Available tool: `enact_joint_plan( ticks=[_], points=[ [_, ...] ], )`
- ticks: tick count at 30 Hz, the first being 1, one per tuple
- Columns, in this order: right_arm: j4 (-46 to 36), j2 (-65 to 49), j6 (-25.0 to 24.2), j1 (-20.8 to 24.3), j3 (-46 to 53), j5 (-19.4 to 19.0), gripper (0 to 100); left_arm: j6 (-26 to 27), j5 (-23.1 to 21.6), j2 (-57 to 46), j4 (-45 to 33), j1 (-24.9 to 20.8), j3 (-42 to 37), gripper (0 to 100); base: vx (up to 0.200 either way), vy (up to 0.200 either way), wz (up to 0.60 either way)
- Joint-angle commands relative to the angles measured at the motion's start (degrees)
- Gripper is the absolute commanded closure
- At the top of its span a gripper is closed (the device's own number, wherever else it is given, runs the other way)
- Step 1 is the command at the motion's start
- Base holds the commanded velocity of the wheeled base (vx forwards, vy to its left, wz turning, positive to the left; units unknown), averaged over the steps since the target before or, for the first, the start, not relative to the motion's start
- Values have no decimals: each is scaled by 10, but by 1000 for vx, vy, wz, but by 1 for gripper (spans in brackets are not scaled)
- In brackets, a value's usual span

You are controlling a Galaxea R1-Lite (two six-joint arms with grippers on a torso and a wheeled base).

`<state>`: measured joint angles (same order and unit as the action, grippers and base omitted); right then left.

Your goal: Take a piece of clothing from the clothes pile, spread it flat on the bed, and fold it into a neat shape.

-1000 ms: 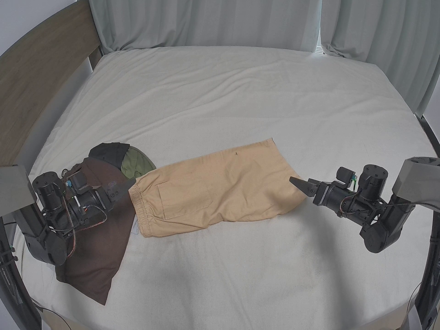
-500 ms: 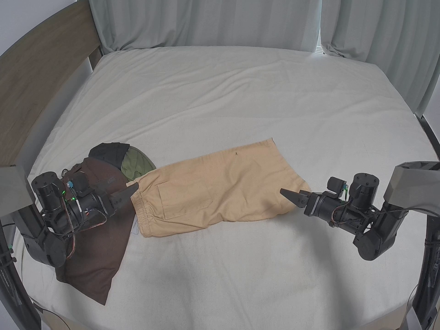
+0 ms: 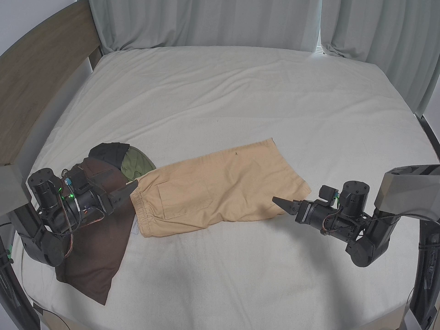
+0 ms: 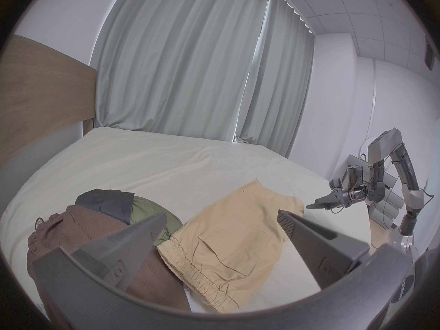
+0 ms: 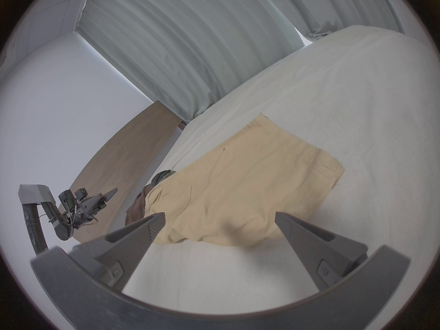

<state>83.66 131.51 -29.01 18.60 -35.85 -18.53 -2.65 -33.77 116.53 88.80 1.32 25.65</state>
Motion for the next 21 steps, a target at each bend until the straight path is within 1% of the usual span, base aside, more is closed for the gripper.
enact_joint_plan(
  ticks=[1,8,13,21],
  points=[
    [0,20,0,2,1,1,0,1,0,-3,0,2,-1,0,0,0,0],
    [4,42,1,9,-1,1,0,-2,0,-1,0,1,0,0,0,0,0],
    [29,54,1,9,0,2,0,-4,0,-3,0,-2,0,0,0,0,0],
    [29,74,0,11,-6,1,0,-4,-1,-2,0,2,3,0,0,0,0]
  ],
)
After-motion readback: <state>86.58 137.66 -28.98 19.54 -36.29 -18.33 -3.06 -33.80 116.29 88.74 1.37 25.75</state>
